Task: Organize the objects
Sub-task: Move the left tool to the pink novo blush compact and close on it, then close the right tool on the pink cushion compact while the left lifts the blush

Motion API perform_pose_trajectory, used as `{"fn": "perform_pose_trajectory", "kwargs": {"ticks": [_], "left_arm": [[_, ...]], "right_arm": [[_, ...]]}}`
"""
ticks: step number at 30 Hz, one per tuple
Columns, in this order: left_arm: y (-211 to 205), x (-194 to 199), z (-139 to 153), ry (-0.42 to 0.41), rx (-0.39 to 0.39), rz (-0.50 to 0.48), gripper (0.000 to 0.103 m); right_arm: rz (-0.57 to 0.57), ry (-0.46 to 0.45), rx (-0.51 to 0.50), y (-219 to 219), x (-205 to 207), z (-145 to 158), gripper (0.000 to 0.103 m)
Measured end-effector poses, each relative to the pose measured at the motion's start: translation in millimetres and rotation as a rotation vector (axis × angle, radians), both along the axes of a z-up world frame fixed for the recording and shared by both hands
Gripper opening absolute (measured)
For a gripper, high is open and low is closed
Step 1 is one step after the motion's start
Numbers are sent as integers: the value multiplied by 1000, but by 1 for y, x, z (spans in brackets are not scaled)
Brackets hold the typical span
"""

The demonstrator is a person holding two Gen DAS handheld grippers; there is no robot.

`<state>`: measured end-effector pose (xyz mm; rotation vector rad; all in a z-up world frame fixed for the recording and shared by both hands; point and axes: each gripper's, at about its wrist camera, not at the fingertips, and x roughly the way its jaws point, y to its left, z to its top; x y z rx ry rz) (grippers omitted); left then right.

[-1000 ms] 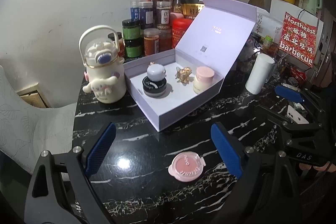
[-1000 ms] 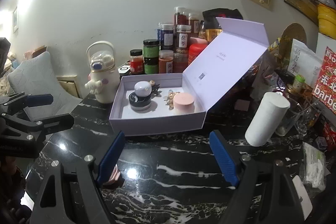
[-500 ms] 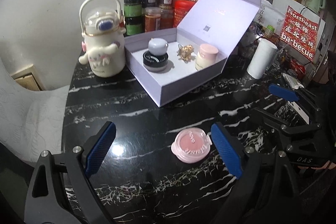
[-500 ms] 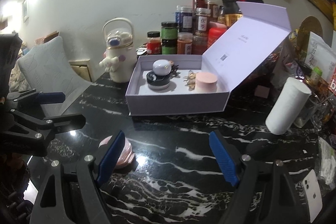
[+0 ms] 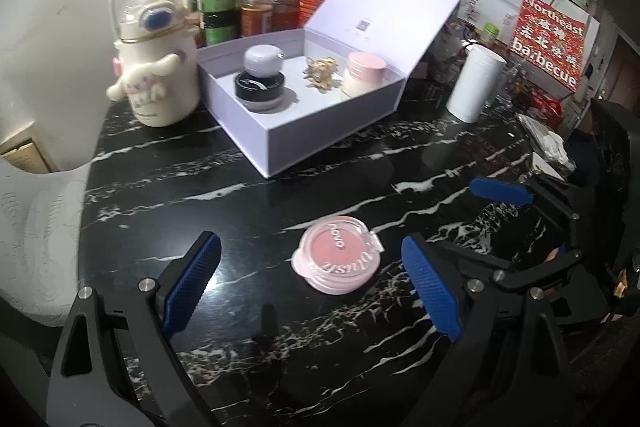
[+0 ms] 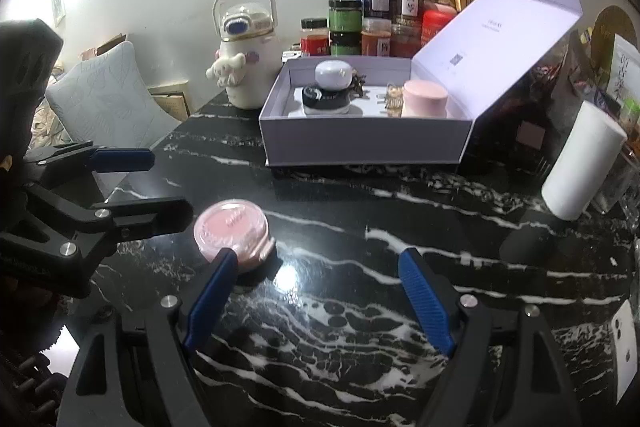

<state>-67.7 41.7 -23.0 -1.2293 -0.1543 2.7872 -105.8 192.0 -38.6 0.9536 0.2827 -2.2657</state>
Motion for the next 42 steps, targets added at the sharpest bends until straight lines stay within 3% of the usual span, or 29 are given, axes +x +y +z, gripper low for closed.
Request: {"fn": "perform_pose_trajectory", "kwargs": {"ticks": [11, 15, 19, 25, 32, 42], "left_arm": [[19, -18, -24, -35, 23, -67, 76], [22, -23, -31, -50, 20, -75, 65], [21, -28, -39, -60, 8, -62, 61], [20, -24, -37, -24, -7, -67, 51], [8, -19, -31, -25, 33, -58, 51], [-34, -1, -32, -36, 24, 64, 51]], "right_arm": [[-27, -53, 2, 13, -4, -19, 84], [-33, -54, 3, 14, -5, -19, 84], [-37, -56, 5, 14, -7, -20, 84], [-33, -62, 4, 13, -8, -22, 84], [18, -75, -21, -4, -7, -24, 84], [118, -70, -18, -54, -2, -30, 84]]}}
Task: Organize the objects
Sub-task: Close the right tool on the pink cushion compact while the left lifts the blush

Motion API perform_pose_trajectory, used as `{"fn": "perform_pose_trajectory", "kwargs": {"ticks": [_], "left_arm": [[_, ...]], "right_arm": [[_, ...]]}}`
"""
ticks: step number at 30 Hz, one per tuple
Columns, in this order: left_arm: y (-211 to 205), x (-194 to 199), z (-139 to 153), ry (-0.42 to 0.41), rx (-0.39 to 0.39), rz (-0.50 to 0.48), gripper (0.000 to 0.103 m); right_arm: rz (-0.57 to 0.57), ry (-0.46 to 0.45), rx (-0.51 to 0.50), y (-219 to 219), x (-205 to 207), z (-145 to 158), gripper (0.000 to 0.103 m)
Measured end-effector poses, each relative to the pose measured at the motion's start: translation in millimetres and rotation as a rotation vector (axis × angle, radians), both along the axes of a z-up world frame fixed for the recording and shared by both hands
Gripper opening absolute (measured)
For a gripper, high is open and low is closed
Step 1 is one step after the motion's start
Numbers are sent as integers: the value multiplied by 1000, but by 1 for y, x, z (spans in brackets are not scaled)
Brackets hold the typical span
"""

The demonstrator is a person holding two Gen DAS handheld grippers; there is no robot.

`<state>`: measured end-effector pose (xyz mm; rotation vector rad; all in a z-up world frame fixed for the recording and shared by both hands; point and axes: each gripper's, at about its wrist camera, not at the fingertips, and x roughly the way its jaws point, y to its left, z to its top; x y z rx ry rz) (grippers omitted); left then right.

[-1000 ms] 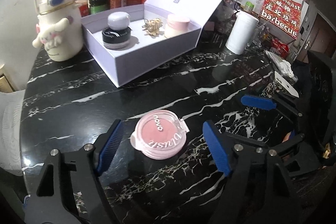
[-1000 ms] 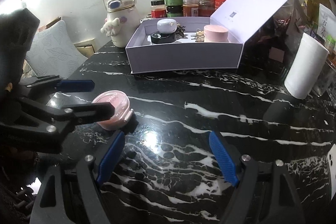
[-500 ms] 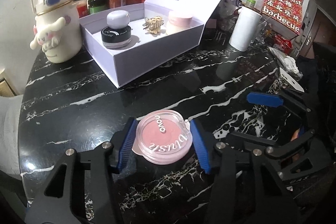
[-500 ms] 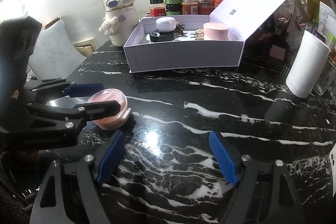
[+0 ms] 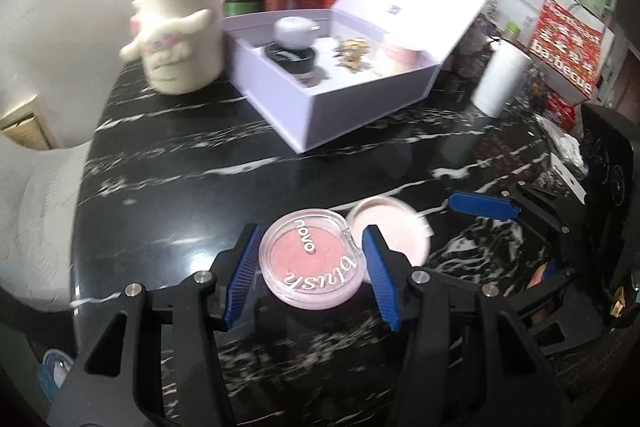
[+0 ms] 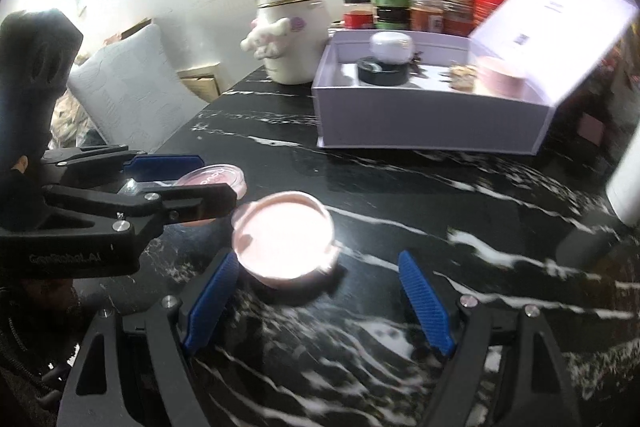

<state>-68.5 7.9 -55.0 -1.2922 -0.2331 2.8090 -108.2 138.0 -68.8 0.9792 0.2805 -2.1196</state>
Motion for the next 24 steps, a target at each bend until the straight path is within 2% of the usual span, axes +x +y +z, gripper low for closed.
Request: {"fn": "perform_pose_trajectory", "kwargs": {"ticks": [6, 16, 17, 20, 24], "left_arm": [[-23, 12, -11, -26, 16, 63, 51], [-31, 17, -24, -44, 22, 86, 51], [-31, 17, -24, -41, 21, 85, 51], [-30, 18, -24, -36, 8, 80, 51], [-25, 18, -26, -38, -22, 71, 51]], "right_arm": [[37, -5, 36, -25, -3, -5, 84], [36, -31, 85, -41, -13, -14, 84], [34, -27, 89, -41, -12, -14, 82], [25, -2, 111, -41, -11, -14, 65], [27, 8, 121, -35, -8, -13, 64]]}}
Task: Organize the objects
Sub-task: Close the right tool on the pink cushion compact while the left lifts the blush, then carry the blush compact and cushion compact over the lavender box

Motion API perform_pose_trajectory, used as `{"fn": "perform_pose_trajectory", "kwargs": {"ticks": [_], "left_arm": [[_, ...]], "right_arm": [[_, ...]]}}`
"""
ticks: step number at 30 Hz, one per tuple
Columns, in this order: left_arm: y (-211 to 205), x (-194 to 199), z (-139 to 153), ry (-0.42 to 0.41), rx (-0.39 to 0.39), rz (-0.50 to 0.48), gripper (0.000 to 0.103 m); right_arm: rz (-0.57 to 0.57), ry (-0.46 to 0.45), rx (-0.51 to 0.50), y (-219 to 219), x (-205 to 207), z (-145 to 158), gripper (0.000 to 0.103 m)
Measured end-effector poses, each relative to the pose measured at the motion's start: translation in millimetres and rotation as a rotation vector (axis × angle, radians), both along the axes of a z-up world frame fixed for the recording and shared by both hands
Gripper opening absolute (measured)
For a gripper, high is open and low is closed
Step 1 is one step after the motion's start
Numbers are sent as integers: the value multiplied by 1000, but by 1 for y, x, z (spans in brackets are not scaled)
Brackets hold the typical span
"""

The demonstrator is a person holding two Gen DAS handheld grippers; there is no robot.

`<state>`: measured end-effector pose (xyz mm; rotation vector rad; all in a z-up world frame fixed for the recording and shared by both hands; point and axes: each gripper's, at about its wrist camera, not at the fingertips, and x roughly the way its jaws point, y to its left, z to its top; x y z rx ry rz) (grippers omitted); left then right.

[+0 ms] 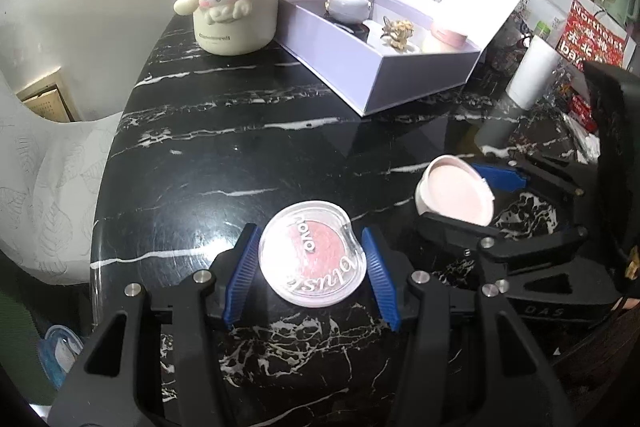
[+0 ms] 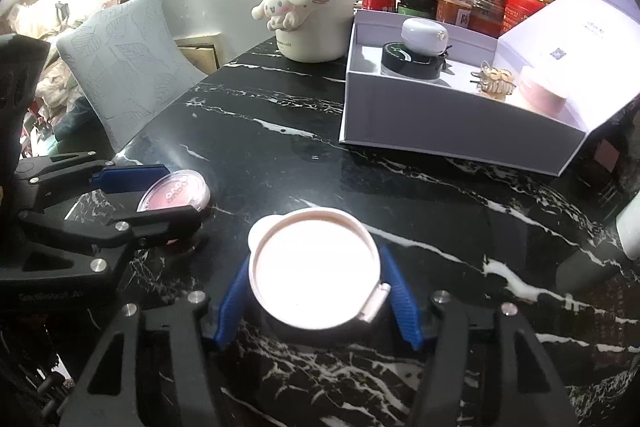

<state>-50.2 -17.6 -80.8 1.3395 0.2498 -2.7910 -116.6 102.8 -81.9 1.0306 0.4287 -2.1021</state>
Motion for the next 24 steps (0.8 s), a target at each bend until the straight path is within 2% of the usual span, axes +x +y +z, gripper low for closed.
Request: {"fn": "perform_pose_trajectory", "kwargs": {"ticks": [6, 8, 10, 15, 18, 20, 24], "left_arm": [[10, 0, -1, -2, -78, -25, 53], [14, 0, -1, -5, -101, -40, 58], [19, -1, -3, -4, -115, -58, 69], [21, -2, -5, 7, -113, -69, 74], [20, -1, -5, 9, -113, -69, 71], [20, 0, -3, 22, -115, -67, 50], [22, -1, -5, 15, -114, -82, 50]], "right_arm": [[-20, 1, 6, 19, 4, 1, 64], [-19, 5, 4, 24, 6, 0, 64], [-16, 24, 16, 25, 9, -1, 65], [-19, 23, 10, 24, 9, -1, 69], [-27, 25, 8, 22, 9, -1, 70], [-29, 27, 6, 22, 9, -1, 70], [-28, 33, 0, 23, 11, -1, 64]]}}
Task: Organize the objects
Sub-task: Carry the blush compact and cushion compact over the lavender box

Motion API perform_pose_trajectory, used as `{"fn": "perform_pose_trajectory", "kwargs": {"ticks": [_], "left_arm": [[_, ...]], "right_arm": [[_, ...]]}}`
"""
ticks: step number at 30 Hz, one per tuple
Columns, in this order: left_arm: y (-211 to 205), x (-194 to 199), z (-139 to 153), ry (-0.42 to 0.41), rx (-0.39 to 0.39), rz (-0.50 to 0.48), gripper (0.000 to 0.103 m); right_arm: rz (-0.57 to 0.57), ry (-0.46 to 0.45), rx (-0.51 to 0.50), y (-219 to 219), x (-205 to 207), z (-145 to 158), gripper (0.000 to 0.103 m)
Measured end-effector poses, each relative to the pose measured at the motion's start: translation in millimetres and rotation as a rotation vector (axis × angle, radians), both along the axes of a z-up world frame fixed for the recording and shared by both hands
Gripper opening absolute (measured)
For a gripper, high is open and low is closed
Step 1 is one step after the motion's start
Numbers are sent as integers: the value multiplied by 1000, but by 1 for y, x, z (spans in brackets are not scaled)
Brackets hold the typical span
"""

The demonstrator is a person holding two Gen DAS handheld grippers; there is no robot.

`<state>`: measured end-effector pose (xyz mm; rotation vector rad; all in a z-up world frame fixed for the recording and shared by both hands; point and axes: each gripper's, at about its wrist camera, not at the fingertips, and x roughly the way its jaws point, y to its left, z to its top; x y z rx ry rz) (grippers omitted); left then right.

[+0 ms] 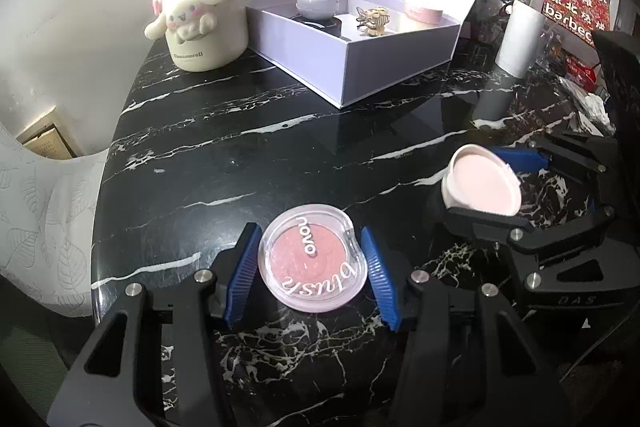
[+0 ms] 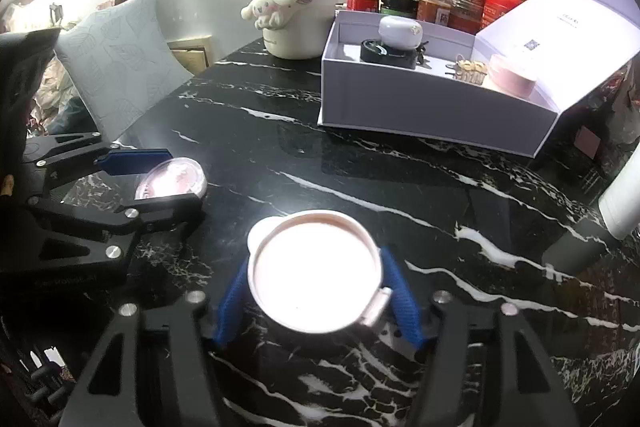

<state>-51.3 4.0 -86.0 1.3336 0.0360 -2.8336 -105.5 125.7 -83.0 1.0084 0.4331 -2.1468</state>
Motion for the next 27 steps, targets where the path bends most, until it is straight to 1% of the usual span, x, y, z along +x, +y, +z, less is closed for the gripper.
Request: {"fn": "perform_pose_trajectory", "kwargs": {"ticks": [6, 10, 14, 23, 27], "left_arm": [[4, 0, -3, -23, -4, -10, 50], [7, -1, -4, -34, 8, -12, 50], [10, 1, 3, -29, 11, -17, 50], [18, 8, 25, -11, 6, -35, 50], [21, 10, 31, -5, 24, -30, 50]], "right_arm": [[-4, -1, 1, 4, 5, 0, 64], [-5, -6, 5, 9, 9, 0, 64], [-7, -8, -6, 16, 14, 3, 64], [-25, 21, -5, 28, 20, 19, 64], [-34, 23, -4, 35, 22, 22, 64]]}}
